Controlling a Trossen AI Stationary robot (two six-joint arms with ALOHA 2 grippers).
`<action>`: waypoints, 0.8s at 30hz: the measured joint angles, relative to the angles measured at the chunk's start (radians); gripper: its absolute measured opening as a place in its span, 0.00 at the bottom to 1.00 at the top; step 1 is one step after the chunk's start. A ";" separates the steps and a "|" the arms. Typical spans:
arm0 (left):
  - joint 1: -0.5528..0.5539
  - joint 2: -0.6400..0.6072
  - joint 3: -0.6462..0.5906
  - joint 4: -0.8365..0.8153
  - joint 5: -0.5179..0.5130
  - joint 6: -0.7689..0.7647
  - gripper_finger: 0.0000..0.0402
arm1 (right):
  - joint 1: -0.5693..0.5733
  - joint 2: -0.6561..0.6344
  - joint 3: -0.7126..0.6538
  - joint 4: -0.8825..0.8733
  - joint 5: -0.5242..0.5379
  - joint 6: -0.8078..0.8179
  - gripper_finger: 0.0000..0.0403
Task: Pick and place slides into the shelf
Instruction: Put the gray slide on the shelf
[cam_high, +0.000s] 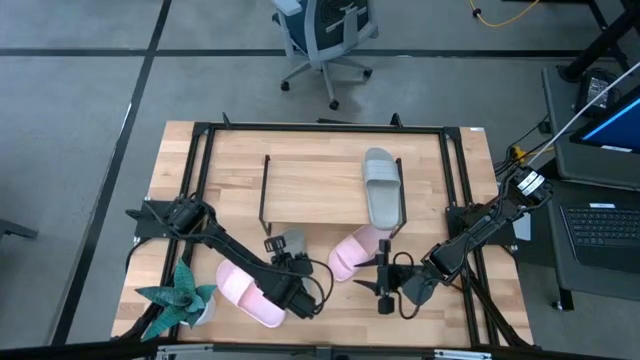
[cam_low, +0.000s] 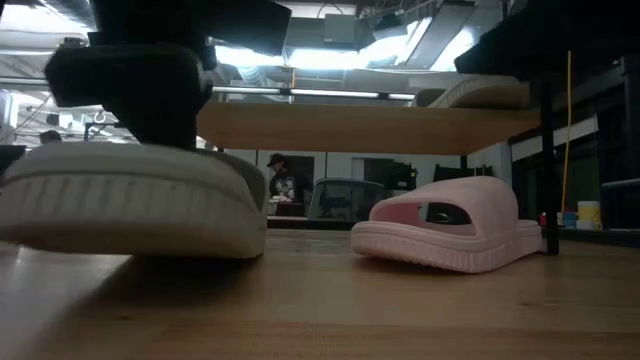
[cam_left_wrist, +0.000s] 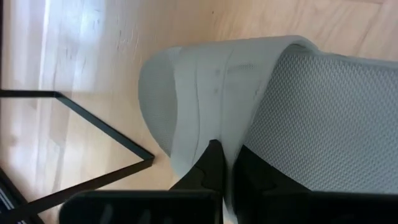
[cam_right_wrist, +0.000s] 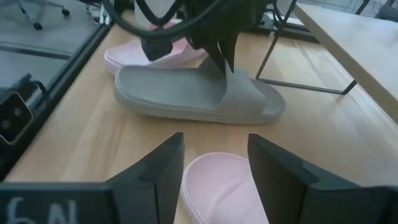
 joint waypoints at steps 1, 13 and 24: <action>-0.005 0.000 0.000 -0.003 -0.009 0.011 0.01 | 0.003 0.000 0.000 0.005 -0.003 0.000 0.44; -0.048 -0.012 0.051 -0.052 -0.066 0.079 0.01 | 0.097 -0.078 0.031 -0.023 -0.010 -0.045 0.44; -0.047 -0.015 0.275 -0.179 -0.194 0.154 0.01 | 0.125 -0.088 0.031 -0.028 -0.009 -0.021 0.44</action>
